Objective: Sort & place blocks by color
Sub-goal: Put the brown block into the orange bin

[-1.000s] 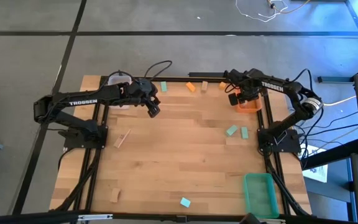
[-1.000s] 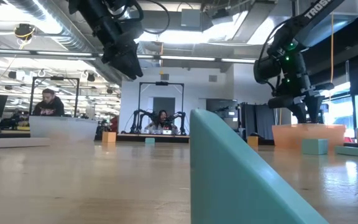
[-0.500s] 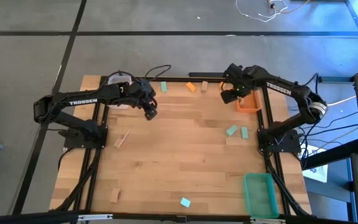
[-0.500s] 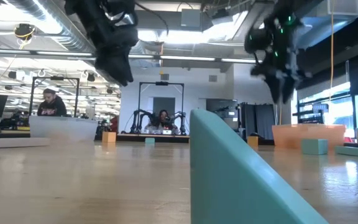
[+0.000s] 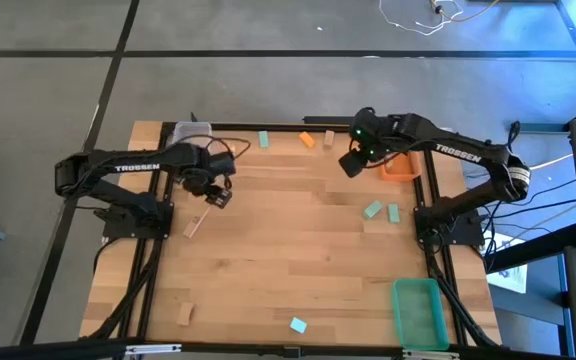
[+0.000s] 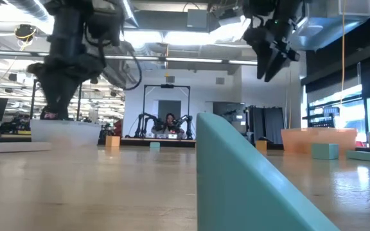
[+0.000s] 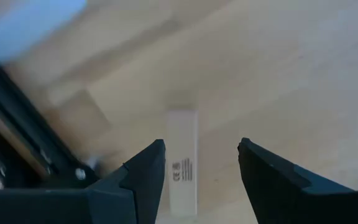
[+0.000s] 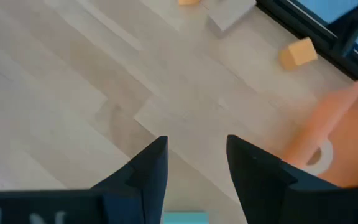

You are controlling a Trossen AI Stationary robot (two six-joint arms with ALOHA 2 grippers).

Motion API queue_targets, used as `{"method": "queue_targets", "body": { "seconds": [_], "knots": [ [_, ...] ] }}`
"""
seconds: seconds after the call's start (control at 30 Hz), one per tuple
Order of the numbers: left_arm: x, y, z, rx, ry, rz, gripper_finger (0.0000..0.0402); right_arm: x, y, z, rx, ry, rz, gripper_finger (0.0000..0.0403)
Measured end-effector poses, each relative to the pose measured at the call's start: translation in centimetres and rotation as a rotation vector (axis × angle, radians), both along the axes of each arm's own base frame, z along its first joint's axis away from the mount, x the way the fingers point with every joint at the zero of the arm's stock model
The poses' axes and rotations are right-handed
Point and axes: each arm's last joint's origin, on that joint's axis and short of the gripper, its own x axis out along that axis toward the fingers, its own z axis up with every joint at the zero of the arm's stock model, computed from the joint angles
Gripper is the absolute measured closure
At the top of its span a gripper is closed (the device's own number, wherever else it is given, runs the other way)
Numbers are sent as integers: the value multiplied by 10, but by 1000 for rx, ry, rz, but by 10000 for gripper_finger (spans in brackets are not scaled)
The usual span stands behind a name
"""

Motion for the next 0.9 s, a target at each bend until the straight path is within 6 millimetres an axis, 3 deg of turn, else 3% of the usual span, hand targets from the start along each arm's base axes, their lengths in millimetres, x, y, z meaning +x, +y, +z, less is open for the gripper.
{"method": "queue_targets", "body": {
  "seconds": [0.4,0.9],
  "knots": [
    [-10,-25,-48,-87,25,20,210,5,2,2,-16,-34,15,238],
    [-24,-58,-70,-144,122,10,210,5,2,1,-15,-35,13,238]
  ]
}}
